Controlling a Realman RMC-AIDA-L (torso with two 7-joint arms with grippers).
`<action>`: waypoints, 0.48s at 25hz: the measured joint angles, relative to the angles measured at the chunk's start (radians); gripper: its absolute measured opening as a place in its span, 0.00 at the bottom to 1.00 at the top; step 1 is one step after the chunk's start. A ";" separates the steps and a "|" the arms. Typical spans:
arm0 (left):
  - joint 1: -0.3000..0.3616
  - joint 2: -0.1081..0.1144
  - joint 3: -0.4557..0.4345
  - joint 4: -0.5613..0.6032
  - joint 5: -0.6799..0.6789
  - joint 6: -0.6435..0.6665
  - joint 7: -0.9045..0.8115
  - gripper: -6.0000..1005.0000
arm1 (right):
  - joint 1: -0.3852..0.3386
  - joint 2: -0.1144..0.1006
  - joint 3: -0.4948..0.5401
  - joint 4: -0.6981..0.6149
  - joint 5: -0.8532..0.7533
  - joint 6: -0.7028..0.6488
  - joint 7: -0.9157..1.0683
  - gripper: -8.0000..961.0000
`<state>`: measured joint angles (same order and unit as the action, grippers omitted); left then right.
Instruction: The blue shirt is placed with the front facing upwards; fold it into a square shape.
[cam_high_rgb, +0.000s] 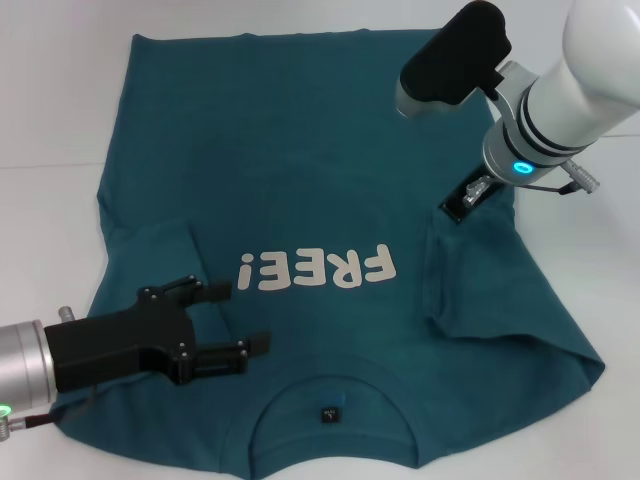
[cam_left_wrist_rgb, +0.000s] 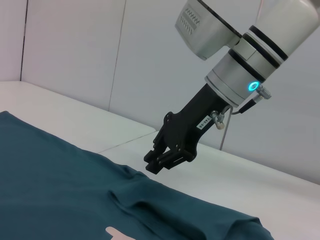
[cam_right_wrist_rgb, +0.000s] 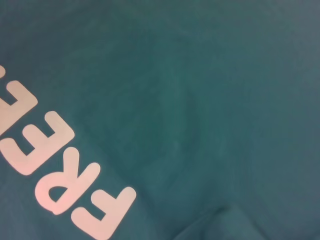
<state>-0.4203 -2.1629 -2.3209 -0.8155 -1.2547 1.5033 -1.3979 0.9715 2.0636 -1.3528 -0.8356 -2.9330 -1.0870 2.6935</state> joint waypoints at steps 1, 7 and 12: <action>0.000 0.000 0.000 0.000 0.000 0.000 0.000 0.91 | -0.002 0.002 0.000 -0.004 0.000 0.004 0.005 0.10; 0.004 0.000 0.000 0.000 0.000 0.002 0.000 0.91 | -0.007 -0.006 0.010 -0.016 0.000 0.024 0.047 0.31; 0.014 0.000 -0.002 -0.003 0.000 0.004 -0.002 0.91 | -0.044 -0.014 0.138 -0.092 0.015 -0.047 0.054 0.59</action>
<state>-0.4066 -2.1629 -2.3233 -0.8189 -1.2547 1.5073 -1.3995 0.9276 2.0499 -1.2147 -0.9278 -2.9181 -1.1344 2.7472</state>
